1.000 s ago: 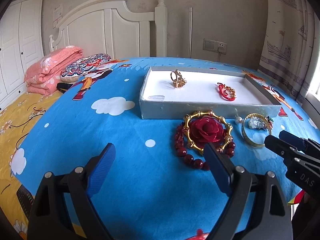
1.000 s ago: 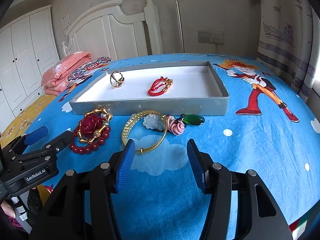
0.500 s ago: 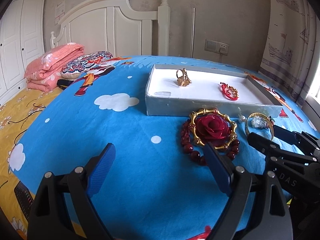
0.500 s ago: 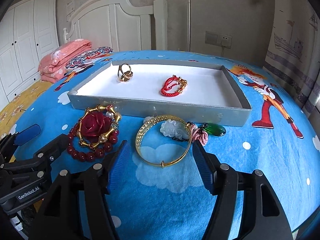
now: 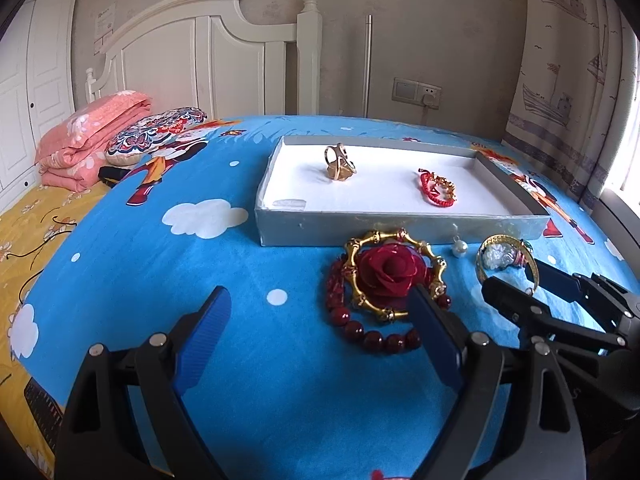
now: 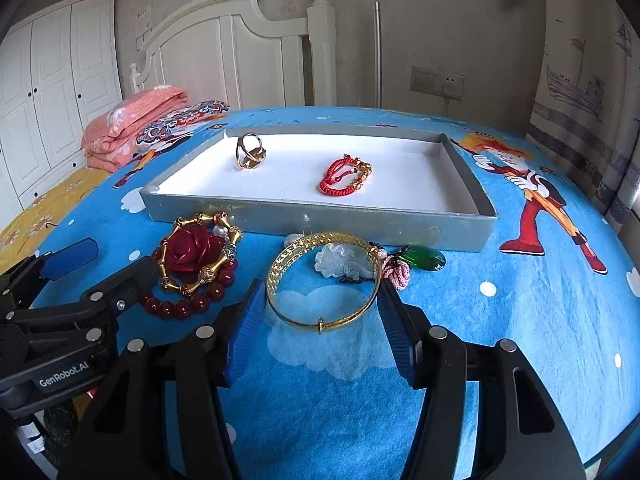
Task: Organize jewelry
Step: 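Grasp white jade pendant with left tool while right tool moves over gold bangle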
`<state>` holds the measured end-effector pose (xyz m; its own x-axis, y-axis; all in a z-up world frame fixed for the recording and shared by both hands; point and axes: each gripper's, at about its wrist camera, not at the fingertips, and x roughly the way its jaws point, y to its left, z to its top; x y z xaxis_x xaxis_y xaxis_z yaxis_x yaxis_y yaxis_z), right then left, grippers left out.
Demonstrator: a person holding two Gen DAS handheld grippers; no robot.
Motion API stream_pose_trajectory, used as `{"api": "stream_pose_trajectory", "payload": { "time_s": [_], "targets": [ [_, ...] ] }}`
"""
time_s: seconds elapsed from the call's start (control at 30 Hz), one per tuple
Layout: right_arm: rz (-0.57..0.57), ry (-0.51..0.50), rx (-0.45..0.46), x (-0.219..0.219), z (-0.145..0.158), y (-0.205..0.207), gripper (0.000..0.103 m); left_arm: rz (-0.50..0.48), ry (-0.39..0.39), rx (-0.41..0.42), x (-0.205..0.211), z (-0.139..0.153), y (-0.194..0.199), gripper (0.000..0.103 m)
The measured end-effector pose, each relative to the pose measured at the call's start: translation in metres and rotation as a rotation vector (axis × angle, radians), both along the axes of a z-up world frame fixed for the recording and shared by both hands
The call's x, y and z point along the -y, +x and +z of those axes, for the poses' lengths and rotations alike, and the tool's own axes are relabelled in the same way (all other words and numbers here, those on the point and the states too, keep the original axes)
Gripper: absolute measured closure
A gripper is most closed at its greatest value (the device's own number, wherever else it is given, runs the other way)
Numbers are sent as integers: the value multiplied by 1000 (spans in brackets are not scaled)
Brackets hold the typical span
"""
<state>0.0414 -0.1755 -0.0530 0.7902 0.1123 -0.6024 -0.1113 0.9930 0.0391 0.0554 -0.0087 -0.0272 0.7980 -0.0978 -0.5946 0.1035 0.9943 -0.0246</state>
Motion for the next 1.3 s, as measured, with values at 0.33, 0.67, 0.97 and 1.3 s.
{"api": "stream_pose_trajectory", "payload": {
  "time_s": [0.33, 0.67, 0.97, 1.3],
  "targets": [
    [-17, 43, 43, 20, 3, -17, 48, -54, -10, -12, 29, 13, 27, 17],
    [-91, 59, 88, 50, 8, -36, 77, -177, 43, 62, 75, 21, 10, 22],
    [-71, 166, 0, 70, -5, -33, 58, -214, 49, 40, 96, 14, 9, 23],
    [-157, 134, -8, 84, -5, -29, 51, -207, 36, 32, 91, 13, 10, 23]
  ]
}}
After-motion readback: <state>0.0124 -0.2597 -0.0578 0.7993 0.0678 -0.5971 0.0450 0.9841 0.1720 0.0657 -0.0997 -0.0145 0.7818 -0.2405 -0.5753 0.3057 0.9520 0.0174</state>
